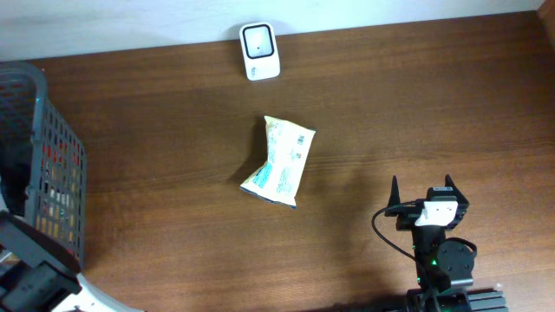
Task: Scan the item barcode
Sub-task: 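Lift the small teal packet from basket, set beside snack bag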
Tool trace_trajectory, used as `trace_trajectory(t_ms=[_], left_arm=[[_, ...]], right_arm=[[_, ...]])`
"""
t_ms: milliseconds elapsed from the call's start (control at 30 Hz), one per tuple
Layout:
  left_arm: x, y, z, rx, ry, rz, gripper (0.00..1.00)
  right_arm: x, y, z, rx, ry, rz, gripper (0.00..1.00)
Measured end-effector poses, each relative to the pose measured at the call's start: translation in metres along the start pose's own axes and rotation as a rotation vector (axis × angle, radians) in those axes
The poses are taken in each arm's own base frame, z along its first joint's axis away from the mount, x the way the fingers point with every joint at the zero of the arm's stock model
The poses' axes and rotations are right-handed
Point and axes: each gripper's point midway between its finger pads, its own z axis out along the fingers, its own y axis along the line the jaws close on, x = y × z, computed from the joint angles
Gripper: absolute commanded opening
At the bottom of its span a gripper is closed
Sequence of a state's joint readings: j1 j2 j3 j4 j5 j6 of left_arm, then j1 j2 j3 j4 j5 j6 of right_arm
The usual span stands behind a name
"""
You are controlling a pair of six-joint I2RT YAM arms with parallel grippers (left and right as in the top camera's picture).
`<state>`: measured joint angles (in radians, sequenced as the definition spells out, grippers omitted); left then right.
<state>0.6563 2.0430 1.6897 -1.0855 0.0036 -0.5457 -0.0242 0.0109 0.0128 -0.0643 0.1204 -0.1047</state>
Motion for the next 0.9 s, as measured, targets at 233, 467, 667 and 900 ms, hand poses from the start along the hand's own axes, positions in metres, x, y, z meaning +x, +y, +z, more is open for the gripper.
trace_trajectory(t_ms=[233,467,667,900], left_arm=[[-0.051,-0.043,-0.198,0.226,-0.354,0.068,0.00],[0.130,-0.146,-0.308,0.464,-0.405,0.628,0.00],[0.264,-0.205,-0.143,0.170,-0.100,1.043,0.00],[0.361,-0.199,-0.004,-0.001,0.012,1.276,0.00]], right_arm=[[0.000,0.000,0.000,0.000,0.000,0.000,0.98],[0.000,0.000,0.000,0.000,0.000,0.000,0.99],[0.000,0.000,0.000,0.000,0.000,0.000,0.98],[0.000,0.000,0.000,0.000,0.000,0.000,0.99]])
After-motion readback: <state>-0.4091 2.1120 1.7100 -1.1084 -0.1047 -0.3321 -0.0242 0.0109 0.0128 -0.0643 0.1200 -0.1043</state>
